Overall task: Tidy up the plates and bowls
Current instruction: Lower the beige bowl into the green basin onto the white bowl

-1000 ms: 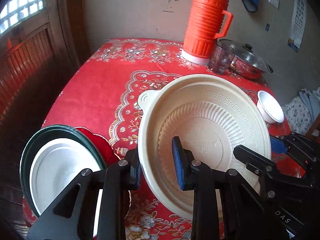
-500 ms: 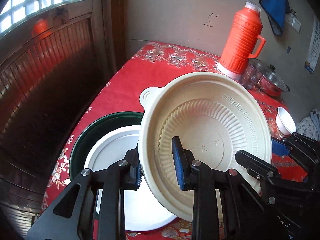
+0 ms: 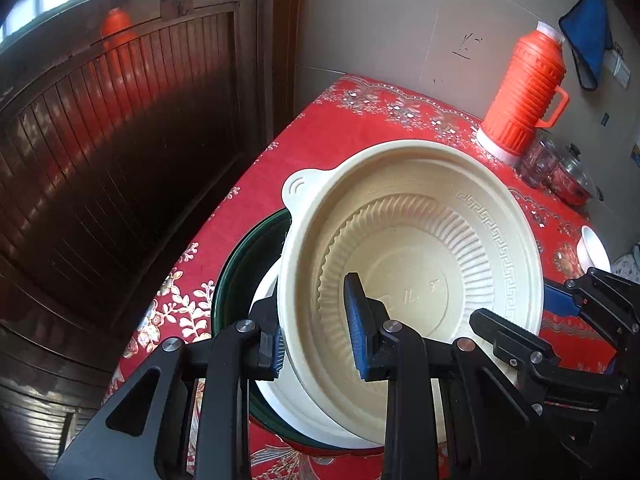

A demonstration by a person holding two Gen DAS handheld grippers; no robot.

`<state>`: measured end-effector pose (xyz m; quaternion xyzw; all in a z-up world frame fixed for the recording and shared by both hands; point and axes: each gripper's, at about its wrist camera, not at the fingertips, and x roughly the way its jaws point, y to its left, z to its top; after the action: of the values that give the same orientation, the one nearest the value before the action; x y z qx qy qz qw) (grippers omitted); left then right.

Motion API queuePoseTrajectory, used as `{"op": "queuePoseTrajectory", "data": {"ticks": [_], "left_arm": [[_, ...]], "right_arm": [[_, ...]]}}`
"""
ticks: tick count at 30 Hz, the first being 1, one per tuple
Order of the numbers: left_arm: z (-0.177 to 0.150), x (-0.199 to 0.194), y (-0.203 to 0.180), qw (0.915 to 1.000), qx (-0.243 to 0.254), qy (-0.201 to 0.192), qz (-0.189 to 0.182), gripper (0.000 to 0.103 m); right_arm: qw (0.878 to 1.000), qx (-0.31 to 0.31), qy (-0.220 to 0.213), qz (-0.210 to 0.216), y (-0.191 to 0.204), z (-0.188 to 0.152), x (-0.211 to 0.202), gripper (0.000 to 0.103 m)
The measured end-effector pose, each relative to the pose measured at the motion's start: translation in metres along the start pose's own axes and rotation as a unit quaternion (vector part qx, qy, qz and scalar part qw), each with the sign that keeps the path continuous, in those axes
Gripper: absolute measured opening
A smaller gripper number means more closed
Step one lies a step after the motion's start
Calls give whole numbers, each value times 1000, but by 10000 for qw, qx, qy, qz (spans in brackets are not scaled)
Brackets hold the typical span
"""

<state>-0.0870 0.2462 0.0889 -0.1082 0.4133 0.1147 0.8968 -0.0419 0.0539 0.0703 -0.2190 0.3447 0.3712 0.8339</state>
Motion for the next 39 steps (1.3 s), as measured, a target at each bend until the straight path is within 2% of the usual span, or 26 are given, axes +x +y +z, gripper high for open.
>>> {"op": "queuePoseTrajectory", "data": {"ticks": [11,14,30,36,39], "left_arm": [[-9,13,12,9998,-97,142,113,26],[-11,16,14,9997,-97,166,144,26],[-14,13,9,9993,1,-65,373,26],[-13,5,8,9981,46,-279,539,27],[-12,6,9,9984,13,-253,504,27]], "right_arm": [[9997,-121,200,85,13,2,18,38],[9995,-139,265,111,16,0,23,41],[9993,-56,293,210,18,1,27,43],[9994,-36,276,198,17,2,26,44],[9994,-4,283,213,16,2,28,44]]}}
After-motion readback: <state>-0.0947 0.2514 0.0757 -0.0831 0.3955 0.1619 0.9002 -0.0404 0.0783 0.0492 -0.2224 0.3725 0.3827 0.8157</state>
